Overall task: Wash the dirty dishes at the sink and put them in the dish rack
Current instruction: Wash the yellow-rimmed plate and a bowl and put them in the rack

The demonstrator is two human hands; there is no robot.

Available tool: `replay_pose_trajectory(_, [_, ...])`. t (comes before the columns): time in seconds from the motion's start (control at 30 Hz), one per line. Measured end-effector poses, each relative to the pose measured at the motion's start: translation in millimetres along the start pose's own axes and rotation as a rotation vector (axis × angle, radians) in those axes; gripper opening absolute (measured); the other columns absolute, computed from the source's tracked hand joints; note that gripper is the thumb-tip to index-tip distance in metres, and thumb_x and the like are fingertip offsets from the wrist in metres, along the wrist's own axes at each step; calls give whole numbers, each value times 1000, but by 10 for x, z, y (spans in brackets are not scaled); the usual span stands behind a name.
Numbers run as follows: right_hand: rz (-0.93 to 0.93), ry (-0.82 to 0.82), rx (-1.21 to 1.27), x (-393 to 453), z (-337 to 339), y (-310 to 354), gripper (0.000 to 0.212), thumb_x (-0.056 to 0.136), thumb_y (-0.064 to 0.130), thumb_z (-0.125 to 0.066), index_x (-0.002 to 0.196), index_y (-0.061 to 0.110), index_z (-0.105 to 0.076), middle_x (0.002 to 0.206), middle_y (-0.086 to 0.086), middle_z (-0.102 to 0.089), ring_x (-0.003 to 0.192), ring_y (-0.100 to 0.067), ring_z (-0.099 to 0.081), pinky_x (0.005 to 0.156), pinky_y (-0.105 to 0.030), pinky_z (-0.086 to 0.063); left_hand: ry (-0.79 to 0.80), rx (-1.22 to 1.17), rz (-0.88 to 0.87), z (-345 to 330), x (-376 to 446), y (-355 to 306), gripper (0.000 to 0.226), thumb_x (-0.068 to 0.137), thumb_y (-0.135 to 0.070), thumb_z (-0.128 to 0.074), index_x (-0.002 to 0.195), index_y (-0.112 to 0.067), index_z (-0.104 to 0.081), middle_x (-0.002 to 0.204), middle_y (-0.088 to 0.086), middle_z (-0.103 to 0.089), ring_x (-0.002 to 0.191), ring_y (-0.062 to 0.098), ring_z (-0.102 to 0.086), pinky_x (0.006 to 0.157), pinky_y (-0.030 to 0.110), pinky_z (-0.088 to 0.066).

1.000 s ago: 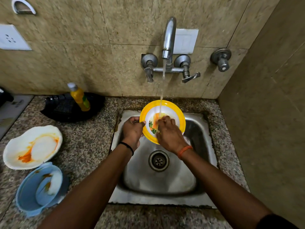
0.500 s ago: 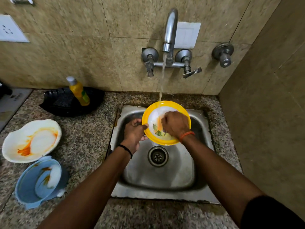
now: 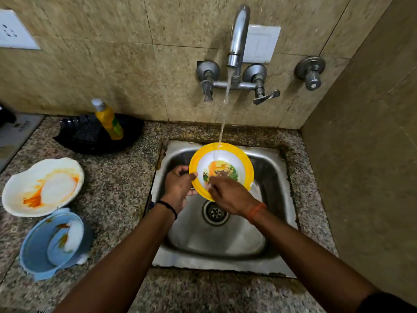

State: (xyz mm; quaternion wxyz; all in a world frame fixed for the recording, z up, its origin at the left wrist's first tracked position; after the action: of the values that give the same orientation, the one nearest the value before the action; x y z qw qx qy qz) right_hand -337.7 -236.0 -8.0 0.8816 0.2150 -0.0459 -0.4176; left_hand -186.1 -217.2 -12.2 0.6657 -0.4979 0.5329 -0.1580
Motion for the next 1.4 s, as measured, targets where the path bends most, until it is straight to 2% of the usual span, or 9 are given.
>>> replay_pose_trajectory(0.13, [-42, -248, -277, -222, 38, -245, 46, 95, 50, -36, 122, 22, -61, 120, -7, -63, 118, -29, -56, 110, -46, -32, -28, -41, 5, 123, 48, -27, 20, 91, -2, -57, 81, -18, -51, 85, 9, -63, 70, 24, -60, 63, 35, -53])
replay_pose_trajectory(0.27, [1, -128, -167, -360, -161, 135, 73, 92, 66, -27, 133, 13, -55, 131, -11, -60, 123, -28, -54, 112, -43, -32, -66, -55, 6, 65, 46, -24, 23, 92, -1, -56, 77, -18, -50, 81, 9, -61, 69, 24, -58, 64, 37, -52])
replay_pose_trajectory(0.4, [75, -112, -196, -346, -103, 24, 63, 84, 53, -50, 138, 21, -51, 135, -5, -59, 122, -25, -57, 106, -39, -39, -56, -34, 30, 59, 13, 53, 22, 92, -1, -57, 78, -17, -50, 81, 9, -60, 66, 23, -57, 65, 36, -52])
replay_pose_trajectory(0.57, [-173, 9, -632, -288, -4, -311, 73, 62, 42, -76, 123, 4, -63, 129, -20, -61, 128, -37, -50, 116, -57, -13, 39, 14, -50, 33, -15, -14, 11, 92, -2, -56, 95, -12, -53, 89, 8, -62, 74, 26, -61, 67, 36, -54])
replay_pose_trajectory(0.7, [-81, 40, -213, -225, -209, 143, 90, 73, 41, -71, 146, 1, -35, 151, -22, -34, 140, -39, -31, 118, -45, -20, -4, 0, -18, -92, -22, 32, 22, 90, 0, -56, 79, -19, -53, 93, 13, -62, 77, 28, -61, 66, 38, -55])
replay_pose_trajectory(0.83, [71, 4, -183, -200, -111, -49, 79, 75, 35, -66, 147, 14, -38, 148, -15, -43, 138, -36, -38, 114, -46, -27, 17, -19, 24, -34, -45, 136, 22, 91, 0, -55, 80, -19, -51, 84, 10, -62, 64, 22, -59, 52, 30, -55])
replay_pose_trajectory(1.0, [-152, 80, -517, -137, 120, -292, 84, 79, 45, -58, 151, 13, -25, 155, -20, -27, 146, -35, -20, 119, -51, 0, 75, -49, 34, -24, -35, 115, 19, 92, -1, -55, 86, -18, -51, 81, 6, -63, 65, 21, -61, 54, 30, -56])
replay_pose_trajectory(1.2, [155, -14, -248, -280, -78, -110, 59, 71, 10, -66, 128, 19, -61, 134, -6, -60, 126, -25, -55, 105, -36, -41, 71, -55, 61, 48, 54, 136, 19, 92, -2, -55, 85, -20, -52, 81, 4, -64, 49, 12, -65, 47, 27, -56])
replay_pose_trajectory(1.4, [183, -234, -443, -324, 285, -393, 28, 76, 35, -69, 104, 32, -71, 115, 13, -70, 113, -22, -62, 109, -53, -22, 154, -78, 146, 50, 122, 142, 18, 94, -2, -52, 85, -18, -53, 84, 5, -63, 57, 13, -66, 48, 26, -57])
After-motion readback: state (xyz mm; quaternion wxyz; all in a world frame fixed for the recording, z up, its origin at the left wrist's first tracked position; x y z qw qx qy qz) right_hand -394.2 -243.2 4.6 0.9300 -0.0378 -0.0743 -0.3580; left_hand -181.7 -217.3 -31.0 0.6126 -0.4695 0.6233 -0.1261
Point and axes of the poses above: each hand's wrist, its own x-axis towards the middle knuckle, its own z-axis out of the back of the hand, y = z × x, the point moved 2 cm from there along x, towards the middle knuckle
